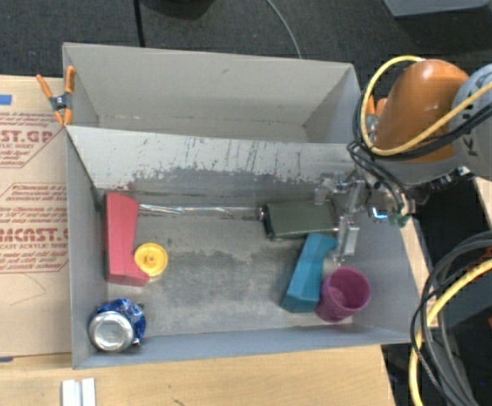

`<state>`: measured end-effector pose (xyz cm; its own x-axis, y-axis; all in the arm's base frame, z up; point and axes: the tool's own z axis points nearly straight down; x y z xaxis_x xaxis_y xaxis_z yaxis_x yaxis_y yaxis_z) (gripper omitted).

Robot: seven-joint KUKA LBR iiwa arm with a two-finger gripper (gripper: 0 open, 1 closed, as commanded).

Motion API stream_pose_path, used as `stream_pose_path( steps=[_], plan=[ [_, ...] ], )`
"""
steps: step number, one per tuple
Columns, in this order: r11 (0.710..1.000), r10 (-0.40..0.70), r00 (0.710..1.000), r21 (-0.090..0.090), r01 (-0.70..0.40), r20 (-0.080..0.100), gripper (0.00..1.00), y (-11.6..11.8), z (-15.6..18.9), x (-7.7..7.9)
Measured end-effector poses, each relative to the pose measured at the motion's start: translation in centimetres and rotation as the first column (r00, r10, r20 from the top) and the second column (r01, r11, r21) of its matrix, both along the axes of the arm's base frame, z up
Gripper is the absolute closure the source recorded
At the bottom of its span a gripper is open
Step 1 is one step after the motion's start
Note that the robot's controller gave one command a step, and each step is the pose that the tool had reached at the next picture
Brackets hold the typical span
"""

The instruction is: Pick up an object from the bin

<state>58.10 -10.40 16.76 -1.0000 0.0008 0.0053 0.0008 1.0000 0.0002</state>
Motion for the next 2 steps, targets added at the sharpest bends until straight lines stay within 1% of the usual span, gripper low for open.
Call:
stream_pose_path(
  steps=[1,2],
  plan=[
    [1.0,0.001,1.0,-0.001,-0.001,0.007,0.0,0.0,0.5,0.2],
    [0.997,0.083,0.997,-0.002,-0.083,0.01,0.0,0.6,-3.1,-0.8]
  ],
)
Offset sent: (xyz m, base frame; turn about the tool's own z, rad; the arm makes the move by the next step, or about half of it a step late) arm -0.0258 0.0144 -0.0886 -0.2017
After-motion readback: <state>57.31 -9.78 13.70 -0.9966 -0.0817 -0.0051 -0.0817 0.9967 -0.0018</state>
